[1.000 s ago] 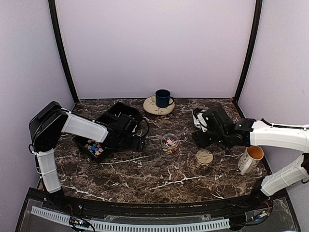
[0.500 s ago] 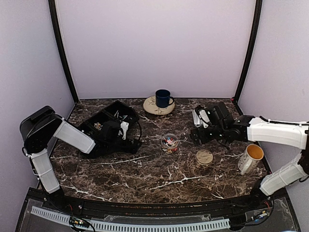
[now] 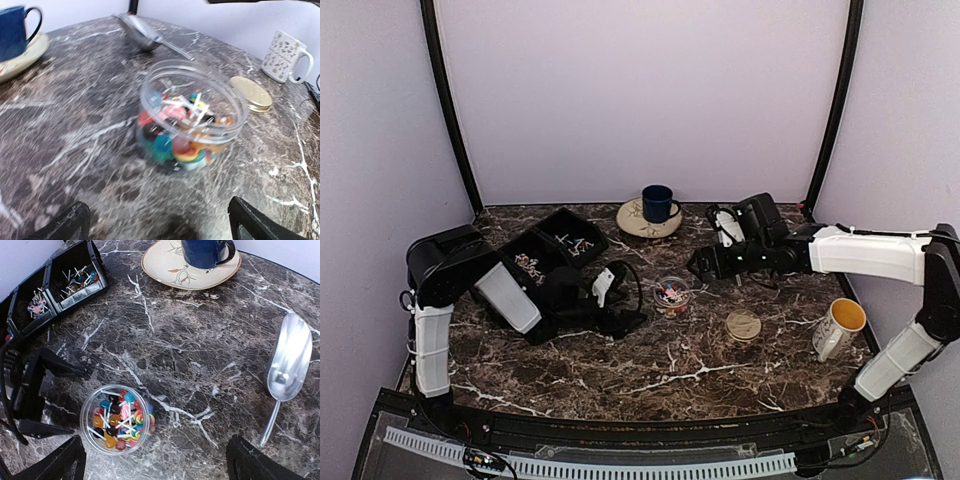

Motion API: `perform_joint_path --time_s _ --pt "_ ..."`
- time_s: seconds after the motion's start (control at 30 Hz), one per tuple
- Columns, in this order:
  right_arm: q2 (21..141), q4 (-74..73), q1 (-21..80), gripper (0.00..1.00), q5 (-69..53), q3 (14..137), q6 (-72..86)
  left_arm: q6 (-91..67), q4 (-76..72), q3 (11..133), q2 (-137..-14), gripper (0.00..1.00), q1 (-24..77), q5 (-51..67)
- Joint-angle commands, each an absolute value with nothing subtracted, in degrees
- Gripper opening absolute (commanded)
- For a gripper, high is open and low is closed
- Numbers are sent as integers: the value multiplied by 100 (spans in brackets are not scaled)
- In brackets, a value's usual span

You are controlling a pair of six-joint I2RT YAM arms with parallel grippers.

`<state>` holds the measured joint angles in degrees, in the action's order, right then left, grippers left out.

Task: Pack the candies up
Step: Move the packing box to the center of the board.

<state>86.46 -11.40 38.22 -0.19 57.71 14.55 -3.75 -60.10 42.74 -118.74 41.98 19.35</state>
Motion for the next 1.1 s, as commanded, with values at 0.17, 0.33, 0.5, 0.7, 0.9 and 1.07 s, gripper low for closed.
perform_joint_path --time_s 0.17,0.33,0.5,0.7,0.9,1.07 --pt "9404 -534 3672 97 -1355 6269 1784 83 -8279 4543 -12878 99 4280 2973" --pt "9614 -354 3639 99 -1834 6300 1886 -37 -8324 5047 -13326 99 4301 3285" --pt "9648 -277 3639 97 -2030 6265 1976 160 -7497 5520 -13512 99 4374 2979" --pt "9507 -340 3639 94 -2113 6208 1995 235 -7397 5693 -13726 99 4434 3051" --pt "8815 -947 3639 94 -1407 5984 1568 254 -7359 5826 -13854 99 4448 3160" --pt "8267 -1754 3638 94 -716 5711 1315 170 -7419 5953 -14002 96 4459 3361"
